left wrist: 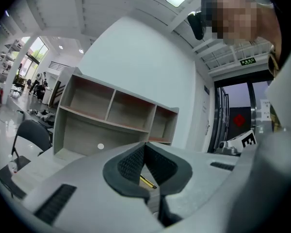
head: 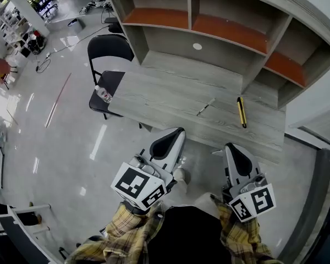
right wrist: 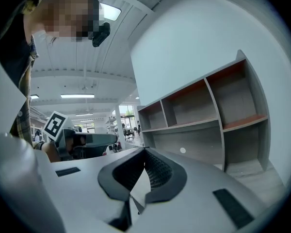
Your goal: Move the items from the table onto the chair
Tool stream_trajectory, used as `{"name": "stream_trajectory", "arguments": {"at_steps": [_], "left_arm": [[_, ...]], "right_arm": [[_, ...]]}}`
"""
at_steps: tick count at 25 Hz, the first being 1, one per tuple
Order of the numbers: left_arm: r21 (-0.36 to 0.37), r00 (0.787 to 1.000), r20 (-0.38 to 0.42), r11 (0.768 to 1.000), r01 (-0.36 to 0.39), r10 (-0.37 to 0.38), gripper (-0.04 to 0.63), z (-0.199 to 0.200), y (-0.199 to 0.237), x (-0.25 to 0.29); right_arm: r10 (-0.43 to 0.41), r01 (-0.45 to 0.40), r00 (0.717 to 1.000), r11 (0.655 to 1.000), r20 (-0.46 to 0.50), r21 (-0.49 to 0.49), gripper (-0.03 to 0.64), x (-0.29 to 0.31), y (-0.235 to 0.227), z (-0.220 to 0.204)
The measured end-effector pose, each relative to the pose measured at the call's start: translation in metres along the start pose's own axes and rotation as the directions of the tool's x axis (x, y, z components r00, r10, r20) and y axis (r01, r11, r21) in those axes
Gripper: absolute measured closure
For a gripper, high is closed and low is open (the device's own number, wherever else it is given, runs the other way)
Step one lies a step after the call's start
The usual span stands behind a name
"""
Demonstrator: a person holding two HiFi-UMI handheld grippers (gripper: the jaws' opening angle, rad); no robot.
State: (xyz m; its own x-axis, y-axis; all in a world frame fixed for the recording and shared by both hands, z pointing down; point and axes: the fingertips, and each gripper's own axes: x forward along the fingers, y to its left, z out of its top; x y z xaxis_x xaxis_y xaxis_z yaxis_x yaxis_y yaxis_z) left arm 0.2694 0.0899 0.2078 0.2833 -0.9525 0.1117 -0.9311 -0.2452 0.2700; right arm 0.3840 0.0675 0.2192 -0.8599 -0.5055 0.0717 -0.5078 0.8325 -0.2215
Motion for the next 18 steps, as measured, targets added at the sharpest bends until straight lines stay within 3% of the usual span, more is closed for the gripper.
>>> {"name": "stream_trajectory", "arguments": {"at_steps": [8, 18], "left_arm": [[-0.030, 0.994, -0.078, 0.996, 0.079, -0.081, 0.591, -0.012, 0.043, 0.022], [-0.045, 0.985, -0.116, 0.991, 0.126, -0.130, 0.591, -0.022, 0.048, 0.078]], "right_arm": [[-0.115, 0.117, 0.991, 0.993, -0.066, 0.032, 0.598, 0.031, -0.009, -0.021], [-0.152, 0.153, 0.985, 0.988, -0.079, 0.010, 0.600, 0.053, -0.053, -0.015]]}}
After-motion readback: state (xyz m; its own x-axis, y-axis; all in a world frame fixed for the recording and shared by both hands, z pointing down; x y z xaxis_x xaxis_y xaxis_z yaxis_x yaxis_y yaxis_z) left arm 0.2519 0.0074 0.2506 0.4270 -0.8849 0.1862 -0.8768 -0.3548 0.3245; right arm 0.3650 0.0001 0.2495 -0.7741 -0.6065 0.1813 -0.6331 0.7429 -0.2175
